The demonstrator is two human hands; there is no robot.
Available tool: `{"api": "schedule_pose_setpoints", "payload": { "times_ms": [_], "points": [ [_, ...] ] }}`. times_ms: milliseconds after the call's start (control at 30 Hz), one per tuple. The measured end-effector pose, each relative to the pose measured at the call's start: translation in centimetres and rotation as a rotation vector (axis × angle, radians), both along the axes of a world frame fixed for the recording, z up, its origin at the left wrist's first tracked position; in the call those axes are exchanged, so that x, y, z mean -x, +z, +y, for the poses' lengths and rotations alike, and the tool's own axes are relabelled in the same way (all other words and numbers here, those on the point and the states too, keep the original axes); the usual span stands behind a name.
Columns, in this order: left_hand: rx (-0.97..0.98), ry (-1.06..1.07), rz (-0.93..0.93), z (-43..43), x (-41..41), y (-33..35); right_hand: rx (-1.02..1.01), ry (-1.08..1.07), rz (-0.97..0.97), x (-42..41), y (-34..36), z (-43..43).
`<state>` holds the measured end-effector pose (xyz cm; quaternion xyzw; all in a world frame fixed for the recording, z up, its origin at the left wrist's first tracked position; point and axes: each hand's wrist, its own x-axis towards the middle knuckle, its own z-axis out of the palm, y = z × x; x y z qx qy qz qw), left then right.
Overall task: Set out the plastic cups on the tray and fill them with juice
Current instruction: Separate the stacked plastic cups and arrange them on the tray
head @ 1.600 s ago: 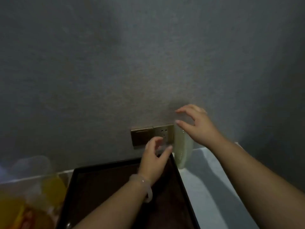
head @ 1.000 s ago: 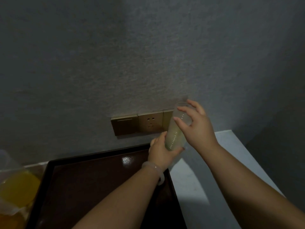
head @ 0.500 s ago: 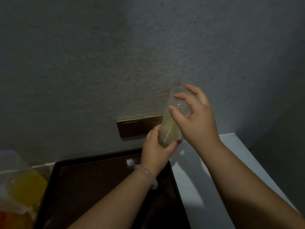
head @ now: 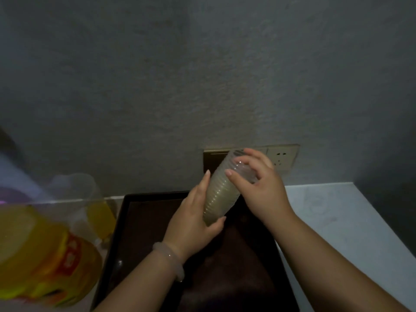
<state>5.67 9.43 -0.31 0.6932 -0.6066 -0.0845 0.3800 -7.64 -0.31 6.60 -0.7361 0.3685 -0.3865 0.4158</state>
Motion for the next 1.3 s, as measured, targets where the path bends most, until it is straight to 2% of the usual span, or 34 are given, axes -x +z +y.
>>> {"api": "schedule_pose_setpoints", "payload": {
  "times_ms": [267, 567, 967, 1033, 1167, 1300],
  "points": [
    [-0.03, 0.051, 0.026, 3.2, -1.7, -0.5, -0.106, 0.026, -0.079, -2.2, -1.2, 4.2],
    [0.002, 0.079, 0.026, 4.2, -2.7, -0.3, -0.009, 0.014, -0.032, -3.8, -1.0, 5.6],
    [0.074, 0.072, 0.051, 4.4, -3.3, -0.2, -0.002, 0.05, -0.032, -4.3, -0.9, 5.6],
    [0.101, 0.064, -0.017, 4.4, -3.5, 0.0, -0.039, 0.059, -0.04, -4.1, -0.8, 5.3],
    [0.099, 0.051, -0.185, 4.3, -3.8, 0.1, -0.263, 0.112, -0.222, -3.9, -0.5, 5.0],
    [0.064, 0.076, -0.187, 4.0, -3.8, 0.1, -0.386, 0.148, -0.205, -3.6, 0.0, 4.8]
  ]
}}
